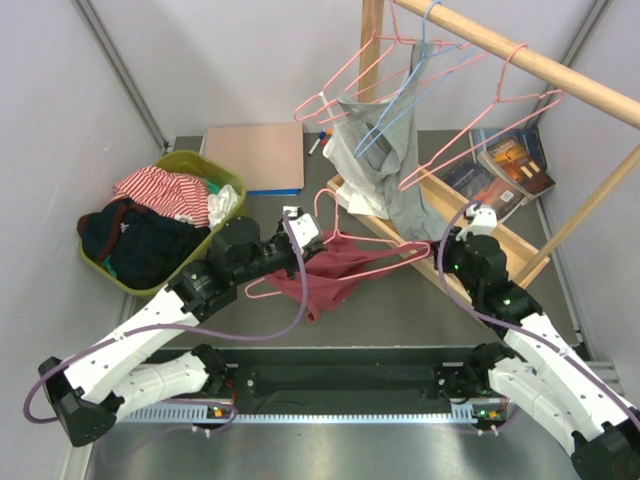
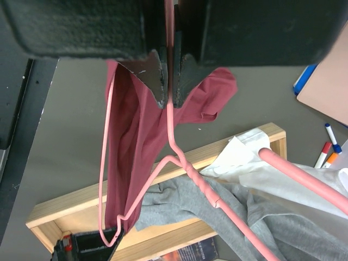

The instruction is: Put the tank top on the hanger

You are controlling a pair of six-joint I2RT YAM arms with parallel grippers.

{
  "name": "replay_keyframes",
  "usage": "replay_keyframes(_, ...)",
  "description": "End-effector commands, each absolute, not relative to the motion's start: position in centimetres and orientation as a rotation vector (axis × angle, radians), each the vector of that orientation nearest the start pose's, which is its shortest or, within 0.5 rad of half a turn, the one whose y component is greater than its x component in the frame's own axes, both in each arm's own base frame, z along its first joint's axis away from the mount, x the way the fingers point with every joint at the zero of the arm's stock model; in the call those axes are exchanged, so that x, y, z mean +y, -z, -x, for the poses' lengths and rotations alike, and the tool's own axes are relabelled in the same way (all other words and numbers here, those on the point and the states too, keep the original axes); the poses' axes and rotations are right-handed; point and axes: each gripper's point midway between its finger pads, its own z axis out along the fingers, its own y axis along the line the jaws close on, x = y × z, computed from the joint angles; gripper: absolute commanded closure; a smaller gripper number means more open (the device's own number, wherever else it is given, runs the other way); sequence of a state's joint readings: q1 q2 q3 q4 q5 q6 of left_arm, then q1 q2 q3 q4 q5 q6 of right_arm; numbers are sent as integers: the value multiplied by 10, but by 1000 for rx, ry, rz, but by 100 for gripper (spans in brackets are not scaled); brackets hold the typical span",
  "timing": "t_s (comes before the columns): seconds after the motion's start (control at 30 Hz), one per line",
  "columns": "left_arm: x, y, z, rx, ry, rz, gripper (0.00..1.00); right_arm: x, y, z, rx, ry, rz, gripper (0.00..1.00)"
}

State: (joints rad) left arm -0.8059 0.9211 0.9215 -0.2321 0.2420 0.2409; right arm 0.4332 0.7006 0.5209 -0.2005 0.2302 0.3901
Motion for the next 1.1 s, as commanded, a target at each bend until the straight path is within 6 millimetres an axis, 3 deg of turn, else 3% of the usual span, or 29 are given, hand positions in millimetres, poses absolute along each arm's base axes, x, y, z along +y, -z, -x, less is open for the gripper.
replay_keyframes(0.0, -269, -298, -212, 1447, 613, -1054, 100, 79, -211, -272, 1873, -263, -121, 100)
replay_keyframes(0.23, -269, -294, -216, 1466, 576, -1049, 100, 80, -234, -255, 1857, -313, -98, 100)
replay_keyframes(0.63, -271, -289, -219, 1476, 549, -1049, 100, 95, -256, -236, 1870, -402, 26, 100)
replay_keyframes(0.93, -278, -282, -217, 1485, 565, -1066, 100, 157, -278, -234, 1811, -639, 118, 100)
replay_keyframes(1.07, -276, -280, -221, 1495, 536, -1051, 100, 215, -277, -216, 1833, -692, 228, 100)
